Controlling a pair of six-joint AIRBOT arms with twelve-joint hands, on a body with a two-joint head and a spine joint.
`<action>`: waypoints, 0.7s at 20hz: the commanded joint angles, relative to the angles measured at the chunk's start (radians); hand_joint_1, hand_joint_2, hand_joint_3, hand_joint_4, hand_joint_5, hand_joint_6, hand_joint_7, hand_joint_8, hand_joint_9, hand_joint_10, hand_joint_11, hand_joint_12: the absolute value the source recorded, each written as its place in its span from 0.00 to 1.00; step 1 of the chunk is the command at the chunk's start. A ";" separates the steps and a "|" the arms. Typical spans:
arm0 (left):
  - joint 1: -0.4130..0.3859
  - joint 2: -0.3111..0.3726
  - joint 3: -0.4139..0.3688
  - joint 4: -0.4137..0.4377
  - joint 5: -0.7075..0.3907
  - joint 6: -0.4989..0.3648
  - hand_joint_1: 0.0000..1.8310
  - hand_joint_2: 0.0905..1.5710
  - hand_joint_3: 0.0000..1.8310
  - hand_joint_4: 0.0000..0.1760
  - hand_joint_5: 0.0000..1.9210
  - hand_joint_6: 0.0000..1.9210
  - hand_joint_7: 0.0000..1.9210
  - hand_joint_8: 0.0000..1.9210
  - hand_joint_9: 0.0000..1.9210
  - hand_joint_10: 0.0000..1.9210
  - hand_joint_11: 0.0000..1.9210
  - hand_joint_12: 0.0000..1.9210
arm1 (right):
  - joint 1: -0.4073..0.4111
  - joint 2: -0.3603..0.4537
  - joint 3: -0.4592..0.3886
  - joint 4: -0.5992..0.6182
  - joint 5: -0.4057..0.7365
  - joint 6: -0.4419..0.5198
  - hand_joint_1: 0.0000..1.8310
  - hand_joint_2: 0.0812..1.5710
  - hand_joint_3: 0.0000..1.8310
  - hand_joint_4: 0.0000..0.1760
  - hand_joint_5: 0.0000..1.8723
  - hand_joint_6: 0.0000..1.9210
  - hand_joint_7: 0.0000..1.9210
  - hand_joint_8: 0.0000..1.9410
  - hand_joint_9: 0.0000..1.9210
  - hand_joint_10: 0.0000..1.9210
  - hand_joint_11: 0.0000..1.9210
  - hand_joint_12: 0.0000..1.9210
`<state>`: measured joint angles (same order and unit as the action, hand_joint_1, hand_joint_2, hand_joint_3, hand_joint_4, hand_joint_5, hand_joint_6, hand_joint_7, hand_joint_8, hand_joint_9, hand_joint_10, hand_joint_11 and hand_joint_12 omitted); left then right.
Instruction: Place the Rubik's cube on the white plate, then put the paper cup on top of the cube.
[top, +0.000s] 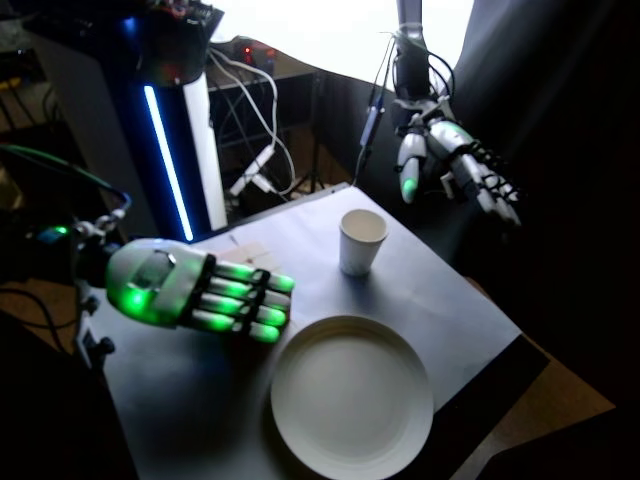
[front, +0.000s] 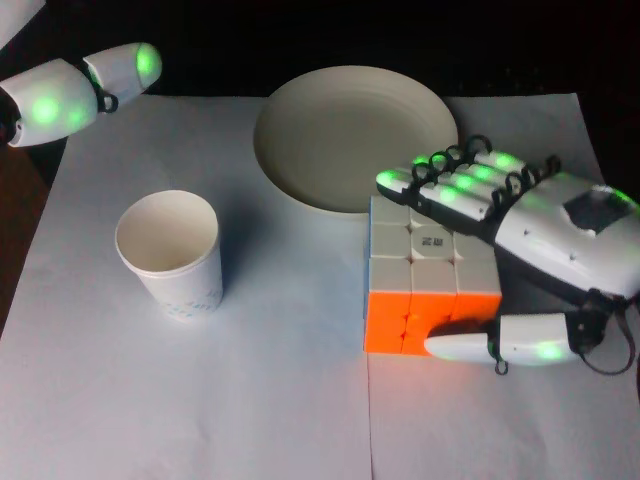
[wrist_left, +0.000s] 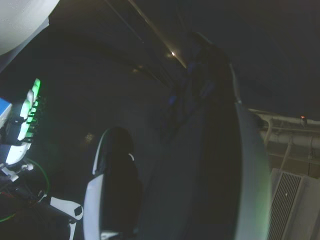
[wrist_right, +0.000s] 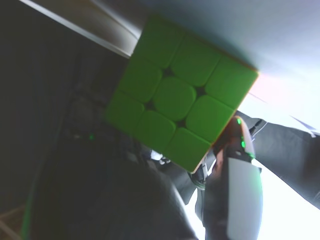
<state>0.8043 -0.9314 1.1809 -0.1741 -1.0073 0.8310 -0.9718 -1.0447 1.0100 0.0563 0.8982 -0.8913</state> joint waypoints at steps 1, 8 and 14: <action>-0.005 0.002 -0.003 -0.008 -0.126 0.000 0.20 0.84 0.00 0.30 0.07 0.00 0.07 0.00 0.08 0.00 0.00 0.40 | 0.008 -0.009 0.002 0.002 0.066 0.007 0.51 0.72 0.00 0.00 0.10 0.65 0.23 0.67 0.24 0.84 0.20 0.99; 0.002 0.003 -0.004 -0.013 -0.130 0.000 0.22 0.84 0.00 0.34 0.09 0.00 0.08 0.00 0.09 0.00 0.00 0.45 | 0.018 -0.014 0.002 0.003 0.066 0.007 0.56 0.80 0.00 0.00 0.36 0.77 0.34 0.96 0.50 1.00 0.58 1.00; 0.014 0.006 -0.005 -0.021 -0.138 0.000 0.24 0.86 0.00 0.21 0.09 0.00 0.07 0.00 0.08 0.00 0.00 0.43 | 0.037 0.045 -0.032 -0.042 0.226 0.027 0.55 0.82 0.00 0.00 0.34 0.80 0.30 1.00 0.42 1.00 0.48 1.00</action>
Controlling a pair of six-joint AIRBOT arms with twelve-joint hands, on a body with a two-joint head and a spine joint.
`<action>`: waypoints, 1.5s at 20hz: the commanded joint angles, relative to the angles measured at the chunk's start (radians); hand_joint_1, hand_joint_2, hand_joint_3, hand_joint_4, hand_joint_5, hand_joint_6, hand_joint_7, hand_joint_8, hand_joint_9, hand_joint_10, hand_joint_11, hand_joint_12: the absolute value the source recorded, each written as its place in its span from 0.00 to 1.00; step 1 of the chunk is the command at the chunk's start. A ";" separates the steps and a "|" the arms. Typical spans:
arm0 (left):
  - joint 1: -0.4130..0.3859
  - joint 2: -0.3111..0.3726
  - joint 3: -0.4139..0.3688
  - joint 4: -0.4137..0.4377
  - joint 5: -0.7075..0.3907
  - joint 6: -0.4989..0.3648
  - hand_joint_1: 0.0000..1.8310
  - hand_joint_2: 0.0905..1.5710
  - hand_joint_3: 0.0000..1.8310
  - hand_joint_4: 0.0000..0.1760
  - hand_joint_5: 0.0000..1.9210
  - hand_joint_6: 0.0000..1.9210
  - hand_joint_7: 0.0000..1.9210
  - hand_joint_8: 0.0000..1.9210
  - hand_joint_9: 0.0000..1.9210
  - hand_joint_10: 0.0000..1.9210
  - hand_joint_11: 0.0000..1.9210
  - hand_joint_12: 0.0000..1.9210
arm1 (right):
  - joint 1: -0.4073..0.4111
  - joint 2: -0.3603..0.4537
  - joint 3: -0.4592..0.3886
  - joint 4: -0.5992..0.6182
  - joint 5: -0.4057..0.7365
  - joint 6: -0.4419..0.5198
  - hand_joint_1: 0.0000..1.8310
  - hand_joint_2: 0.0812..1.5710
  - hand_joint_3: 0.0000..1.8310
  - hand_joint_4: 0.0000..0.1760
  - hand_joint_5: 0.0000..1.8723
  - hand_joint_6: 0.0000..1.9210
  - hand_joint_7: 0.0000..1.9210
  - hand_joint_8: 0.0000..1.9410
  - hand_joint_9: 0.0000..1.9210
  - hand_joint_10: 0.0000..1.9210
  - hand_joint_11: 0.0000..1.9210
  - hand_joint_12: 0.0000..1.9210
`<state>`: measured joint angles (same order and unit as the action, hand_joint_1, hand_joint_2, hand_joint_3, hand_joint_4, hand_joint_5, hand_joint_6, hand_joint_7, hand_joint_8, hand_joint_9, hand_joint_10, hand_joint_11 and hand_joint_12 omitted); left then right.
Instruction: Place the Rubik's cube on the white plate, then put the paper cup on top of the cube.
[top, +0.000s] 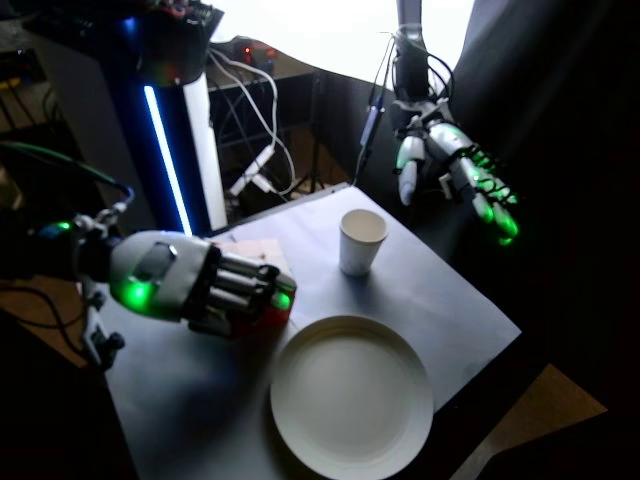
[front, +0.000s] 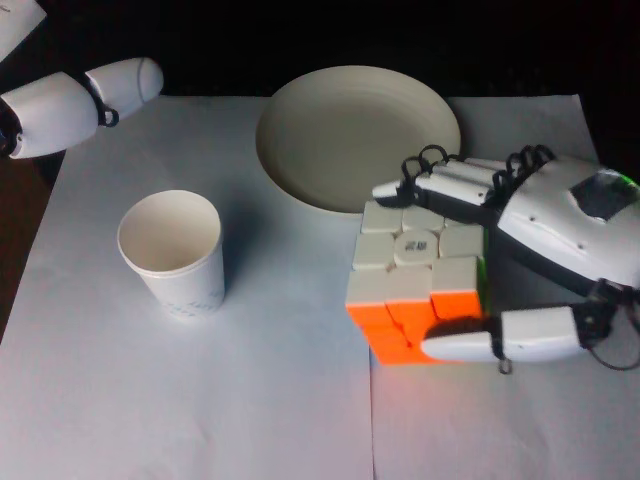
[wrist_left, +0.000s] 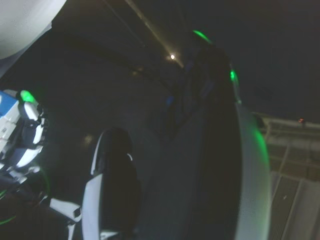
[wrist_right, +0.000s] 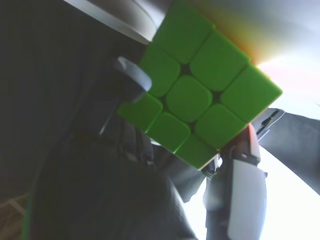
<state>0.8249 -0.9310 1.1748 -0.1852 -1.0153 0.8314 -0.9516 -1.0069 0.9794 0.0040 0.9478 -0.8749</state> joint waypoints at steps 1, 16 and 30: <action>-0.006 0.006 0.001 -0.011 -0.130 -0.001 0.23 0.87 0.00 0.22 0.09 0.00 0.07 0.00 0.08 0.00 0.00 0.44 | 0.021 0.018 -0.006 0.008 0.193 0.012 0.56 0.81 0.00 0.00 0.34 0.79 0.30 1.00 0.42 1.00 0.48 1.00; 0.009 0.011 -0.002 -0.029 -0.152 -0.001 0.22 0.84 0.00 0.36 0.09 0.00 0.04 0.00 0.03 0.00 0.00 0.34 | 0.308 -0.102 0.227 0.045 0.027 0.011 0.61 0.83 0.00 0.00 0.30 0.78 0.37 0.84 0.36 1.00 0.44 1.00; 0.016 0.004 0.000 -0.035 -0.176 -0.001 0.24 0.85 0.00 0.36 0.08 0.00 0.04 0.00 0.04 0.00 0.00 0.33 | 0.358 -0.326 0.493 0.243 -0.209 0.010 0.55 0.74 0.00 0.00 0.05 0.62 0.10 0.62 0.13 0.87 0.21 1.00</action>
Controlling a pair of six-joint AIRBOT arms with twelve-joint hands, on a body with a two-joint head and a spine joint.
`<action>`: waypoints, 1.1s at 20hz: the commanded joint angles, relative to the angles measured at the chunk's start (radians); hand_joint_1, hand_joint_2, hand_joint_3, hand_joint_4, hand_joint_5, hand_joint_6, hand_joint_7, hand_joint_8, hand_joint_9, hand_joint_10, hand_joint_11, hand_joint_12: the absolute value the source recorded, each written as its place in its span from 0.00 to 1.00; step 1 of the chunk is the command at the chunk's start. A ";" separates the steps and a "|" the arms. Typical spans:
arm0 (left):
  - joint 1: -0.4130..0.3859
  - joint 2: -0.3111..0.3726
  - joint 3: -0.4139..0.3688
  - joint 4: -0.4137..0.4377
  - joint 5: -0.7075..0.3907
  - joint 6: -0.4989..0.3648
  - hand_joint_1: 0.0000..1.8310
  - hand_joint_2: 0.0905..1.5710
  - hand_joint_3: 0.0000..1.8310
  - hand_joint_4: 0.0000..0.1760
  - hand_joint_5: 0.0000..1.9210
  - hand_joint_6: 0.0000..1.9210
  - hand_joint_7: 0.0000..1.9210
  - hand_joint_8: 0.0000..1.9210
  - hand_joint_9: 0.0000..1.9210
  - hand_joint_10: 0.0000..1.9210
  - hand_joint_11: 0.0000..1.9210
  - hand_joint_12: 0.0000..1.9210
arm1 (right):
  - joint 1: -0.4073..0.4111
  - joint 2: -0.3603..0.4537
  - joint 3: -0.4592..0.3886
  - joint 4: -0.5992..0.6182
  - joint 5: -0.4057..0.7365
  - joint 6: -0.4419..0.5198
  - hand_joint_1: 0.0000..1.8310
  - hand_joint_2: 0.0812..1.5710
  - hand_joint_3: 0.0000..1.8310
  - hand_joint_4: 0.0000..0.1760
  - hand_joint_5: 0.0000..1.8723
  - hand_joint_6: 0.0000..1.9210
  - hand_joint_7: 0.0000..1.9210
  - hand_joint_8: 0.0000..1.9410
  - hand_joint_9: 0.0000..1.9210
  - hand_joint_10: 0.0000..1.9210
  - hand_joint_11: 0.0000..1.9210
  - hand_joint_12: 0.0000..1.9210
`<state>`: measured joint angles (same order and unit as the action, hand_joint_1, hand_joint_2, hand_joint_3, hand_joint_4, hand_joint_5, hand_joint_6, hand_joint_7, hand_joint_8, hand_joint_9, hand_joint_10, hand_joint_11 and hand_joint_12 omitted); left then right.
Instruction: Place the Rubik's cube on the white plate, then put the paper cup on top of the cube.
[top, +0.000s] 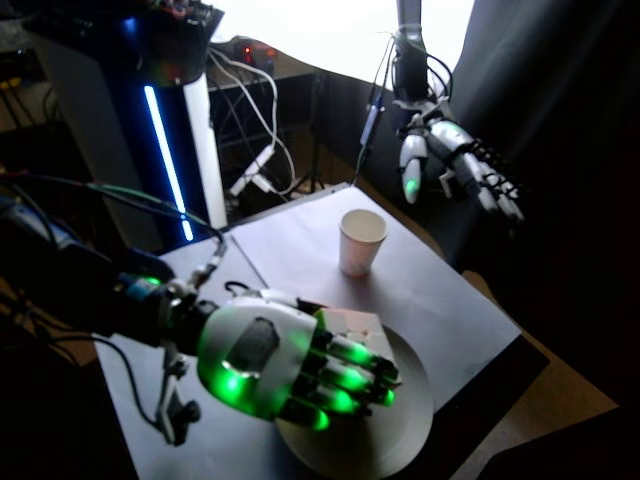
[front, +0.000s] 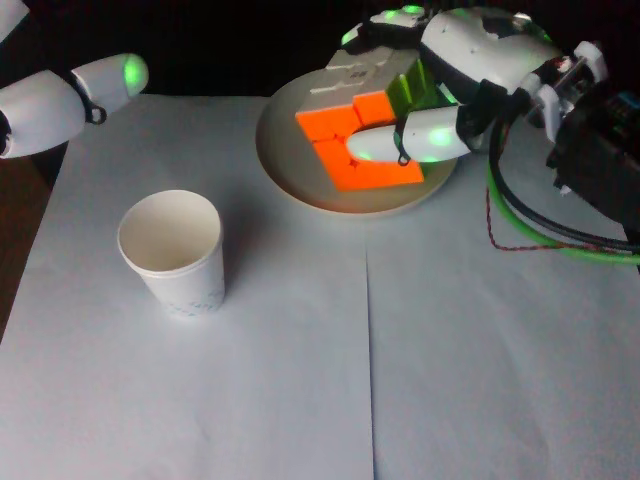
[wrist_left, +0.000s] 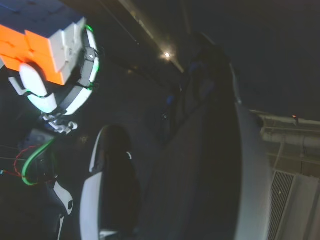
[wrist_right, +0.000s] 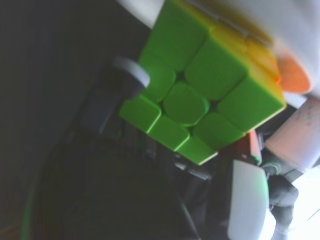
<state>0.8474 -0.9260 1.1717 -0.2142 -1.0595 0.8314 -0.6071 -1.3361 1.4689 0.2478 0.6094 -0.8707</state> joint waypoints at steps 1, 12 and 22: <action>-0.005 -0.001 0.002 -0.007 -0.133 -0.001 0.23 0.85 0.00 0.35 0.08 0.00 0.04 0.00 0.04 0.00 0.00 0.33 | 0.008 0.003 0.003 0.005 0.129 0.006 0.51 0.74 0.00 0.05 0.03 0.53 0.08 0.53 0.07 0.81 0.12 1.00; 0.010 0.006 -0.005 -0.020 -0.141 -0.002 0.26 0.85 0.00 0.32 0.09 0.00 0.05 0.00 0.04 0.00 0.00 0.33 | 0.001 0.066 -0.089 0.006 0.137 -0.061 0.36 0.68 0.00 0.82 0.00 0.00 0.00 0.00 0.00 0.00 0.02 0.01; 0.046 0.048 -0.046 -0.024 -0.170 0.008 0.26 0.79 0.00 0.35 0.07 0.00 0.04 0.00 0.02 0.00 0.00 0.23 | -0.107 0.349 -0.394 -0.054 0.412 -0.198 0.35 0.74 0.00 0.18 0.05 0.01 0.07 0.02 0.00 0.33 0.00 0.60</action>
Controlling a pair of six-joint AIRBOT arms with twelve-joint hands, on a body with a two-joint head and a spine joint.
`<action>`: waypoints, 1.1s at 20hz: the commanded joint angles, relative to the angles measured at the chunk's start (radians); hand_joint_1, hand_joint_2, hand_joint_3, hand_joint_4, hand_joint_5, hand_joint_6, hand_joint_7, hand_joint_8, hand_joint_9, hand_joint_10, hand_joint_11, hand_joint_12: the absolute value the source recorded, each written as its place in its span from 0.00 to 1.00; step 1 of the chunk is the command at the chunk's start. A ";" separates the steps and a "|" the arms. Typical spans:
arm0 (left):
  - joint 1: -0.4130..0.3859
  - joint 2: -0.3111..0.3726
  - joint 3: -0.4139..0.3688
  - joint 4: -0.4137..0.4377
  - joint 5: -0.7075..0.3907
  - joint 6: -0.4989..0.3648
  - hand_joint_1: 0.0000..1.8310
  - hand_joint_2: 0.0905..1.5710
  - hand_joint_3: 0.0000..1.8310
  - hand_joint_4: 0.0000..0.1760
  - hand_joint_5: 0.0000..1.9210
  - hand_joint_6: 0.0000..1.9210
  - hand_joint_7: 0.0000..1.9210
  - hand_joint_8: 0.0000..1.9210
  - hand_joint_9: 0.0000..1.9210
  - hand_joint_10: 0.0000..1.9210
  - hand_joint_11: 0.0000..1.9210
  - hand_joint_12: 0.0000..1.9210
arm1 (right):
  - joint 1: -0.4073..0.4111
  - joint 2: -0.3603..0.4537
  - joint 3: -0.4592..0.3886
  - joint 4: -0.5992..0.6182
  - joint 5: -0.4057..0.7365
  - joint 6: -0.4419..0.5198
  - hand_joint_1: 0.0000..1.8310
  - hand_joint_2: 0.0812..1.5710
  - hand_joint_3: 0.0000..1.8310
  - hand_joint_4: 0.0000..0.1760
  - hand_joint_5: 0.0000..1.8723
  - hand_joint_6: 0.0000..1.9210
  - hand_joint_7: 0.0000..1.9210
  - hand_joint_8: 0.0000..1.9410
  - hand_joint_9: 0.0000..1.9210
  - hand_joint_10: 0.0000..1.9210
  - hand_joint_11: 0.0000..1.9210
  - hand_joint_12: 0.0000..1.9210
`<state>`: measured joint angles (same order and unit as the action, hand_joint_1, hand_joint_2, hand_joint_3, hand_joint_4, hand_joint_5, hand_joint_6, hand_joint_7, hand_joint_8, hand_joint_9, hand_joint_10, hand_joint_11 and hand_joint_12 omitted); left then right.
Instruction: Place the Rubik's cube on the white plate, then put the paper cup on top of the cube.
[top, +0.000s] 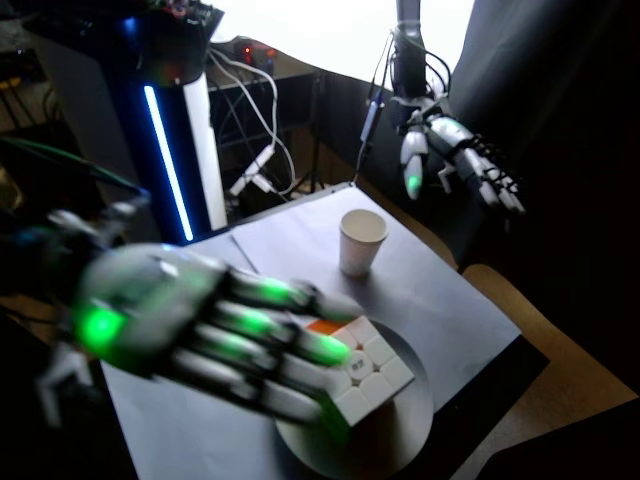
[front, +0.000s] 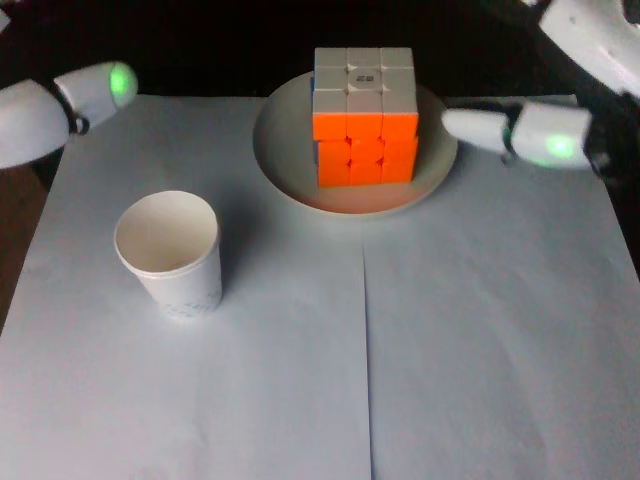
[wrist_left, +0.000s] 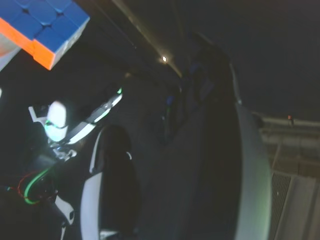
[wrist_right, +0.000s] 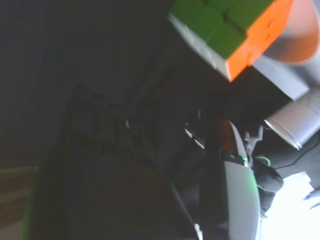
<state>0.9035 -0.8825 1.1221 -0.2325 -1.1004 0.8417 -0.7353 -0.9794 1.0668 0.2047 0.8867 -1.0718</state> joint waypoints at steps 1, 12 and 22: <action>-0.002 0.011 -0.003 -0.005 -0.131 0.000 0.26 0.78 0.00 0.32 0.07 0.00 0.04 0.00 0.02 0.00 0.00 0.24 | -0.010 0.011 -0.017 -0.012 0.165 0.003 0.35 0.75 0.00 0.03 0.07 0.02 0.11 0.03 0.00 0.40 0.00 0.68; 0.103 0.034 -0.096 0.066 -0.158 -0.008 0.25 0.62 0.00 0.66 0.02 0.00 0.01 0.00 0.00 0.00 0.00 0.04 | -0.232 0.098 -0.151 -0.016 0.267 0.022 0.56 0.89 0.00 0.00 0.21 0.95 0.30 0.87 0.18 0.88 0.07 1.00; 0.172 -0.002 -0.110 0.089 -0.049 -0.038 0.24 0.56 0.00 1.00 0.00 0.00 0.00 0.00 0.00 0.00 0.00 0.00 | -0.236 0.091 -0.149 -0.006 0.267 0.023 0.46 0.89 0.00 0.00 0.25 0.91 0.16 0.83 0.16 0.90 0.10 1.00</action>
<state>1.0805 -0.8890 1.0138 -0.1349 -1.0393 0.8097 -0.9779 -0.8886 0.9176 0.2066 1.0275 -1.0512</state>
